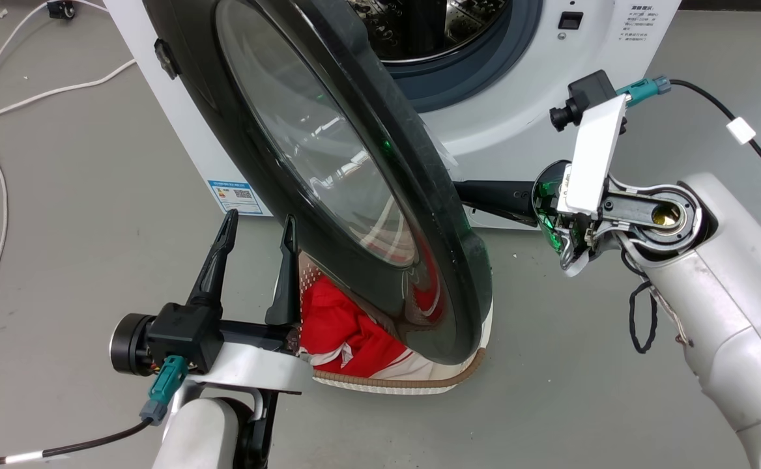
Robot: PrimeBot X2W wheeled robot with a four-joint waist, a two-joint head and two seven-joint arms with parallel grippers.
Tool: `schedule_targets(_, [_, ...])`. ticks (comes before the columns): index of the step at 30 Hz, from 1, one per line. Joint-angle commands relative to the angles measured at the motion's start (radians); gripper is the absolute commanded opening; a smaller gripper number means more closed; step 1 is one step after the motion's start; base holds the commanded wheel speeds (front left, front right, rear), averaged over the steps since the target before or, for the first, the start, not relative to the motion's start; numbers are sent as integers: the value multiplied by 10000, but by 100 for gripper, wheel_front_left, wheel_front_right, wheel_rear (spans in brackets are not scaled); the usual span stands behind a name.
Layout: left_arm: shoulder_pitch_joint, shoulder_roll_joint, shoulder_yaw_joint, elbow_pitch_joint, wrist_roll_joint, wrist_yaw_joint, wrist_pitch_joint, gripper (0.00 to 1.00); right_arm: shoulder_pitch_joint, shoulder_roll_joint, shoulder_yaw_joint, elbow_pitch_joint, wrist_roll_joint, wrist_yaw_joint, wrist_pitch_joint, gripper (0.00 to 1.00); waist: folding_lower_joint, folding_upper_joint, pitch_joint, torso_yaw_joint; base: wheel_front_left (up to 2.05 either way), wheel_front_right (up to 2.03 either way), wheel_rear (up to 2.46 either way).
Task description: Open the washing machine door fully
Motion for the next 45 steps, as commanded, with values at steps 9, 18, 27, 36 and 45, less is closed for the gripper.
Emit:
schedule_targets(9, [34,6,-42,28,-94,101,-23,100,583,277,172,-407,320,0,-182,0,1,0,-22,-129,0,0,0])
schedule_targets(18, [-38,6,-66,74,-129,151,-23,100,938,127,-676,-898,-82,0,-2338,0,1,0,-47,-179,0,0,0])
schedule_targets(27, [204,7,130,211,-84,177,-23,100,2632,-479,-2429,-1802,-672,0,-5713,0,1,0,-332,-131,0,0,0])
schedule_targets(36, [485,6,322,365,-40,208,-23,100,5513,-746,-3581,-3170,-770,0,-7717,0,1,0,-750,-320,0,0,0])
schedule_targets(45, [691,7,433,476,-23,172,-23,100,7617,-488,-3952,-4232,-1526,0,-9508,75,1,0,-949,-529,0,0,0])
